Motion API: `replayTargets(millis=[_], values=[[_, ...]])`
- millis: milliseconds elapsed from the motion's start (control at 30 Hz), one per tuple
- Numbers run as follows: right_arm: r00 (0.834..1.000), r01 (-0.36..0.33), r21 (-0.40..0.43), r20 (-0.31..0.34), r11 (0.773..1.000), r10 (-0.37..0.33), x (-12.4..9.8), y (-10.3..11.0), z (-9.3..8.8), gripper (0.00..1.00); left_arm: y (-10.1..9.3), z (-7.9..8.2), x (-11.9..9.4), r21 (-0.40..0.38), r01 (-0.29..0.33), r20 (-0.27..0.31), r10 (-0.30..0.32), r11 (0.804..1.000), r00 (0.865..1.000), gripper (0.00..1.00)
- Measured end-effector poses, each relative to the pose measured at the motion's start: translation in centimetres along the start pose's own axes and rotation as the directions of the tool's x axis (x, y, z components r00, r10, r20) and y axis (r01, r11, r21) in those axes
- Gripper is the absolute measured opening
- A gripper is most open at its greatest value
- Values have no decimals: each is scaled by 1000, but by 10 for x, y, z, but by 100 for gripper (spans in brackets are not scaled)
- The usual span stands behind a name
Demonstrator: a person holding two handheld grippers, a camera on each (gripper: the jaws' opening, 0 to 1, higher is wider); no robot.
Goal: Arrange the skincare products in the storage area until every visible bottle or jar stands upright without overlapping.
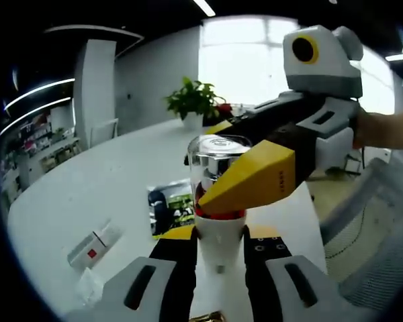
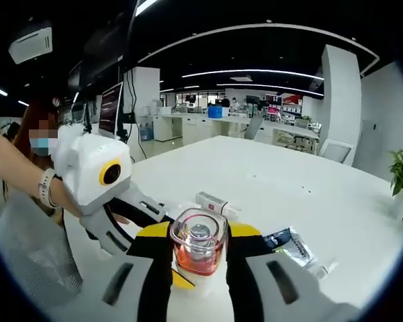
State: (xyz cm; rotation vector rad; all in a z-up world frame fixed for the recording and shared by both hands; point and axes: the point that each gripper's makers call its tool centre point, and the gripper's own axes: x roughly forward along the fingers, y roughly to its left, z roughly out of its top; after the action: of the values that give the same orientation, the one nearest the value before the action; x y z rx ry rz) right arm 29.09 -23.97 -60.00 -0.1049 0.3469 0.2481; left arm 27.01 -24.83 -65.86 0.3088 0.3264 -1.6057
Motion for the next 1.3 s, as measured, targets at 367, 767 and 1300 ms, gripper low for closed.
replayTargets(millis=[367,767,1300], values=[[993,118,42,9,992,-118,2,-9,1,29,4,4,7,33,-12,6,12,999,1000,25],[974,222,71,31,972,-225,3,-14,2,29,4,5,1,35,-27,5,27,999,1000,26],[985,170,51,-4,984,-170,-3,-5,-6,52,7,-6,-39,-20,-76,-23,75,997,997,38]])
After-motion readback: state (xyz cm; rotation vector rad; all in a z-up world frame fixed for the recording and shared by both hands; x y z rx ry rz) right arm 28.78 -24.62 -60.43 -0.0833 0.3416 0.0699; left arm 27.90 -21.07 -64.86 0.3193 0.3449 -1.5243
